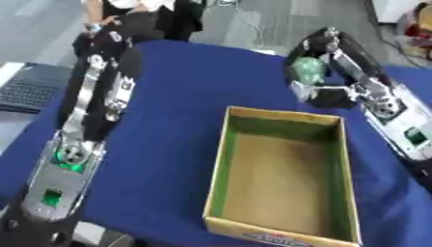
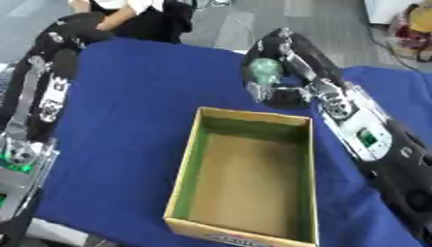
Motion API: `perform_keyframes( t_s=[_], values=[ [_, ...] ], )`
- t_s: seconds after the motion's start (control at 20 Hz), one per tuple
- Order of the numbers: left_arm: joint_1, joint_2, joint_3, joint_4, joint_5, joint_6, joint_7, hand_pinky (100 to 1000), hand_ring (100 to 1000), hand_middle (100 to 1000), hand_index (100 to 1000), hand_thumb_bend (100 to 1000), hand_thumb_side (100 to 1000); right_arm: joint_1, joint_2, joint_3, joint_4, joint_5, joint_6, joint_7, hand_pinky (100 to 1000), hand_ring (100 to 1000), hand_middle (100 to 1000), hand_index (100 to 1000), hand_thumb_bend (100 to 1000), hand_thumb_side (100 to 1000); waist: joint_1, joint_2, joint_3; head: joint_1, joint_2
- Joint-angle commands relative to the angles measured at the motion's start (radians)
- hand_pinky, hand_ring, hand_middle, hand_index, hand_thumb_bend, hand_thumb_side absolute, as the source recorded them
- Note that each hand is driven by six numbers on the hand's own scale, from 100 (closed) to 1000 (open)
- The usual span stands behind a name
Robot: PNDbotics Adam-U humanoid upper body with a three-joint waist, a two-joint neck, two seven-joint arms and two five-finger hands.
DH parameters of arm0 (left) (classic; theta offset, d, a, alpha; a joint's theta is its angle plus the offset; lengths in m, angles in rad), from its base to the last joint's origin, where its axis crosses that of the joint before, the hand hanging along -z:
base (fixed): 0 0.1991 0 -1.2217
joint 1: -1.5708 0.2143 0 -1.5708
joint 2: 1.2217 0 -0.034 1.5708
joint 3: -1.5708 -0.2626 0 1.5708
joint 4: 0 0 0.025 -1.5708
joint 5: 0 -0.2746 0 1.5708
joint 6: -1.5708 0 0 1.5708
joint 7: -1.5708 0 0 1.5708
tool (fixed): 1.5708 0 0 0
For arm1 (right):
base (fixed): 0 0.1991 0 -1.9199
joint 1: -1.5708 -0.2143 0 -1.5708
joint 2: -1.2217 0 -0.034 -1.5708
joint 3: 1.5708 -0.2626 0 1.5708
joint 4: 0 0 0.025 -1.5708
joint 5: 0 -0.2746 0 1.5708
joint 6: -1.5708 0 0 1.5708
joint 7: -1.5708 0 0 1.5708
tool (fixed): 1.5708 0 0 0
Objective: Pick up objects on the table and place them in the box.
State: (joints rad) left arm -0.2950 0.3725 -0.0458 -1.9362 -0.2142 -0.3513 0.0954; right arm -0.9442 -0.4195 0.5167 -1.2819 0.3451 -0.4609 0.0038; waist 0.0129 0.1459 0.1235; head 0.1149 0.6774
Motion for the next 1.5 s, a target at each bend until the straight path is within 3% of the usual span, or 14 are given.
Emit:
perform_keyframes(
  t_s=[0.05, 0.25, 0.45, 0.65, 0.9, 1.05, 1.5],
  values=[
    [-0.01, 0.022, 0.006, -0.016, 0.003, -0.001, -0.002, 848, 726, 835, 864, 279, 895, -0.006, -0.001, 0.006, -0.02, -0.005, -0.005, 0.01, 100, 100, 165, 235, 100, 120, 0.001, -0.011, 0.002, 0.0, -0.006],
    [-0.01, 0.022, 0.007, -0.016, 0.002, -0.001, -0.002, 848, 727, 835, 864, 278, 895, 0.008, -0.006, 0.016, -0.02, -0.008, -0.006, 0.017, 100, 100, 165, 232, 100, 162, 0.0, -0.009, 0.003, 0.002, -0.008],
    [-0.01, 0.022, 0.007, -0.016, 0.002, -0.001, -0.002, 848, 726, 835, 864, 278, 895, 0.016, -0.01, 0.026, -0.026, -0.01, -0.01, 0.023, 100, 100, 166, 233, 100, 136, -0.001, -0.009, 0.003, 0.005, -0.007],
    [-0.011, 0.023, 0.007, -0.016, 0.002, -0.001, -0.002, 848, 726, 835, 864, 278, 896, 0.019, -0.012, 0.028, -0.03, -0.009, -0.016, 0.007, 100, 100, 200, 248, 100, 206, -0.002, -0.009, 0.003, 0.005, -0.007],
    [-0.011, 0.023, 0.007, -0.016, 0.002, -0.001, -0.002, 848, 727, 835, 864, 277, 896, 0.022, -0.02, 0.029, -0.032, 0.077, -0.029, -0.023, 100, 130, 302, 446, 160, 427, -0.002, -0.009, 0.003, 0.006, -0.006],
    [-0.011, 0.023, 0.007, -0.016, 0.002, -0.001, -0.001, 848, 727, 835, 864, 276, 896, 0.023, -0.019, 0.03, -0.03, 0.134, -0.045, -0.053, 100, 181, 352, 495, 131, 577, -0.001, -0.01, 0.002, 0.006, -0.006],
    [-0.011, 0.023, 0.007, -0.016, 0.002, -0.001, -0.002, 848, 726, 836, 864, 276, 895, 0.026, -0.012, 0.036, -0.014, 0.186, -0.077, -0.103, 100, 251, 436, 546, 127, 672, -0.001, -0.01, 0.002, 0.005, -0.006]
  ],
)
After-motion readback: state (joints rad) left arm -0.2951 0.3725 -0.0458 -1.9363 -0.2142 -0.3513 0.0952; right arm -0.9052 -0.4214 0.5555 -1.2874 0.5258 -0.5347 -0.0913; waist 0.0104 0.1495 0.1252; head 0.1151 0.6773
